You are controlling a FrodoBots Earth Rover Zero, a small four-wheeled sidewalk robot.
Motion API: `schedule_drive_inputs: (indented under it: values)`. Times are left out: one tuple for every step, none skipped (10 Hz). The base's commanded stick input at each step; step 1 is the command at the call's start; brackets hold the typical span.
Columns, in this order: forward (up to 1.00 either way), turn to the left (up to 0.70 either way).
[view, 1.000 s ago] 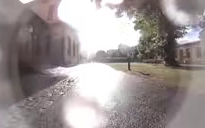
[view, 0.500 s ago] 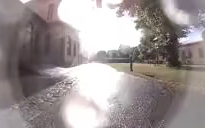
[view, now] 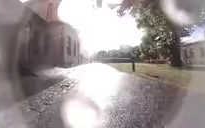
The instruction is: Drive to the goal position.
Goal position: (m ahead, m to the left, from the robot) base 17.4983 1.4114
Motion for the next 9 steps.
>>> schedule_drive_inputs:
  values:
    - [0.85, 0.0]
    - [0.85, 0.0]
    - [0.85, 0.0]
    - [0.85, 0.0]
    - [0.85, 0.0]
    - [0.85, 0.0]
    - [0.85, 0.0]
    - [0.85, 0.0]
    - [0.85, 0.0]
